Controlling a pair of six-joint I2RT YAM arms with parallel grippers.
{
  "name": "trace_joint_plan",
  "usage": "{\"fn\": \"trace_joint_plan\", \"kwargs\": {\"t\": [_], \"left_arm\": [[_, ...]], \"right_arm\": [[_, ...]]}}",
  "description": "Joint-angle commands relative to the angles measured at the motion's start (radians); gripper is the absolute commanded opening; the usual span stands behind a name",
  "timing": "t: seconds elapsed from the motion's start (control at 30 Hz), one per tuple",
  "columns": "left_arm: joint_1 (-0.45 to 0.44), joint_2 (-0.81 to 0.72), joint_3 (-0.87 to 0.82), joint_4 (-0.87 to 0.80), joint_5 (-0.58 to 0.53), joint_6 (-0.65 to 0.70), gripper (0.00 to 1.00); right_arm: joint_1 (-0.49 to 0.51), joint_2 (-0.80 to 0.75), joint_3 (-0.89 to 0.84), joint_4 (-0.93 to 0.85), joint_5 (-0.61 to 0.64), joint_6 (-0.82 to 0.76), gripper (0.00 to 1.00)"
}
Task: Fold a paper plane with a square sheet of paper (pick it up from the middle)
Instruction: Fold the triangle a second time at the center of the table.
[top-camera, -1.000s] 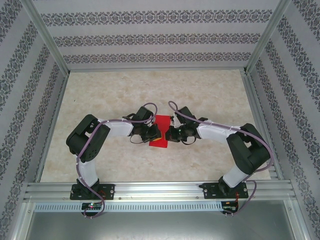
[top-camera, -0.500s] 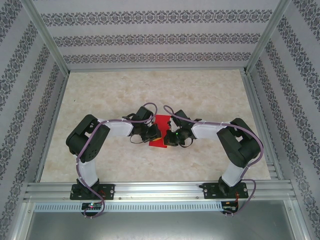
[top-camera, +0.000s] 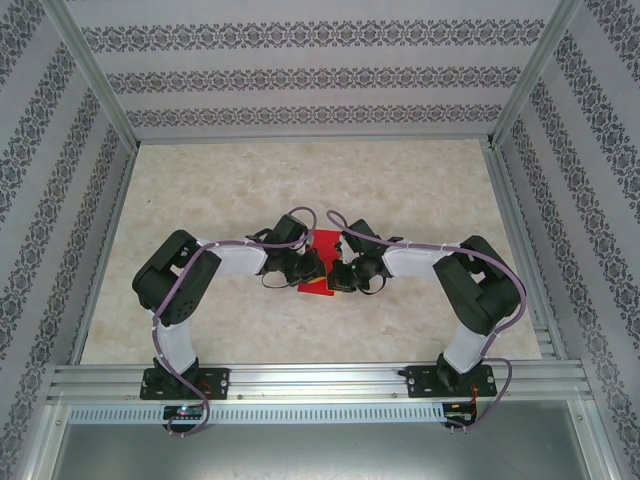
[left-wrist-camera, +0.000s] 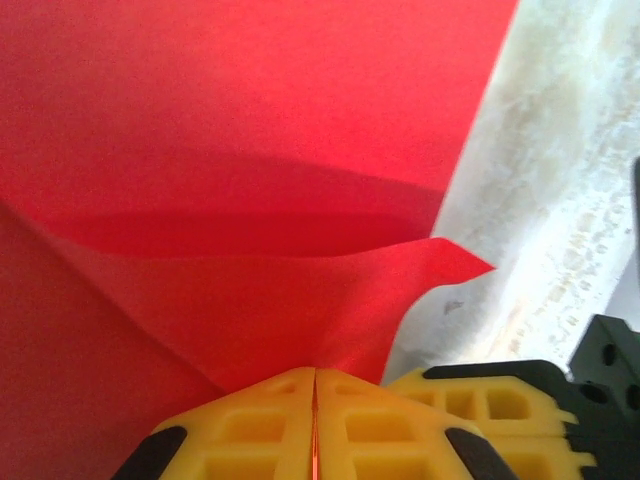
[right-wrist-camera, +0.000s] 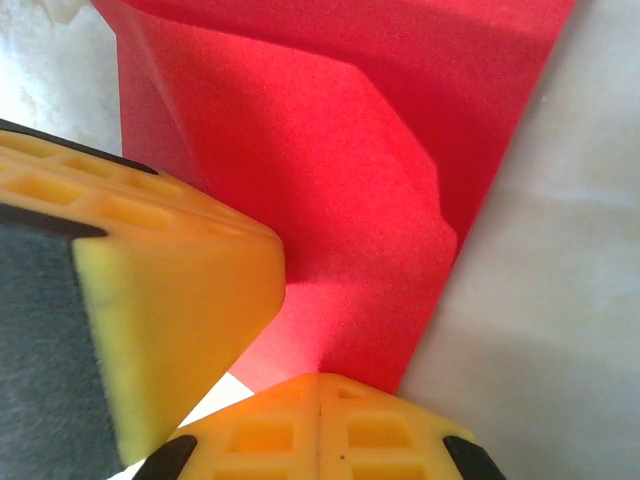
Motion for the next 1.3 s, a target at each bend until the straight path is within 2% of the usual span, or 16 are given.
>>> {"fn": "trace_joint_plan", "kwargs": {"t": [0.0,0.37,0.8,1.03,1.27], "left_arm": [[-0.015,0.014,0.013,-0.073,-0.060,0.010,0.10],[0.022,0.002,0.033,-0.111,-0.185,0.008,0.10],[0.103,0.018,0.051,-0.114,-0.240,0.027,0.10],[0.160,0.006,0.030,-0.113,-0.252,0.045,0.10],[0.181,-0.024,0.097,-0.127,-0.202,0.126,0.10]], "right_arm": [[0.006,0.034,0.004,-0.047,0.046,-0.013,0.04],[0.016,0.038,-0.057,-0.123,0.056,-0.057,0.03],[0.024,0.048,-0.068,-0.131,0.058,-0.057,0.03],[0.025,0.045,-0.067,-0.130,0.059,-0.055,0.04],[0.026,0.034,-0.060,-0.127,0.059,-0.053,0.04]]}}
